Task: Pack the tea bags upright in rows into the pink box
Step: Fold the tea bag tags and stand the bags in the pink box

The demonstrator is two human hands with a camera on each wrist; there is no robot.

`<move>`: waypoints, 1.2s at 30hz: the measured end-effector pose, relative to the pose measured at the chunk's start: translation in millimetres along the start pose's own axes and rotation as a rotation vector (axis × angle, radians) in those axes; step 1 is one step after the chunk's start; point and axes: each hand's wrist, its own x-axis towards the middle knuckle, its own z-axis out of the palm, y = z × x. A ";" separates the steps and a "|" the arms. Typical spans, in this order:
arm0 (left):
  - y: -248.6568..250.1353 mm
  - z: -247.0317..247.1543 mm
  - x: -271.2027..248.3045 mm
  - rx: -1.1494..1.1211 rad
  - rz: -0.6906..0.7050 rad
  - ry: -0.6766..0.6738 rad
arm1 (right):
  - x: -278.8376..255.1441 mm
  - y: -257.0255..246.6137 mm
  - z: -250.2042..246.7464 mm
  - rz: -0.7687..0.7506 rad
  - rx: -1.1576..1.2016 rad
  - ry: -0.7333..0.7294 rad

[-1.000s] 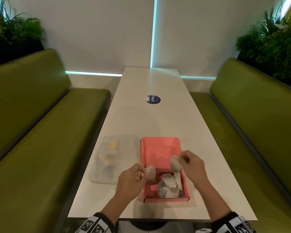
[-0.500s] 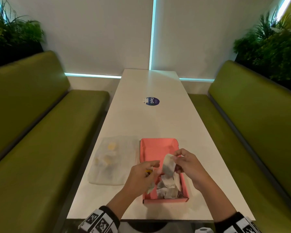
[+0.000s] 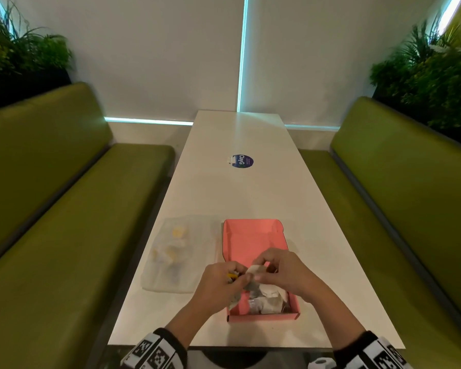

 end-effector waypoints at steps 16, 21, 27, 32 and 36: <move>-29.1 -6.5 -7.7 0.326 -0.316 0.007 | 10.9 19.2 30.0 0.173 -0.367 0.007; -31.8 -2.5 -11.4 0.347 -0.405 -0.117 | 16.4 21.2 49.3 0.134 -0.360 -0.060; -31.8 -1.3 -11.9 0.359 -0.402 -0.116 | 31.2 18.2 68.1 0.107 -0.405 -0.114; -32.2 -1.0 -12.3 0.343 -0.383 -0.121 | 41.2 22.3 80.7 0.129 -0.298 0.037; -33.8 -0.2 -12.2 0.336 -0.400 -0.114 | 35.1 26.2 78.9 0.109 -0.329 0.219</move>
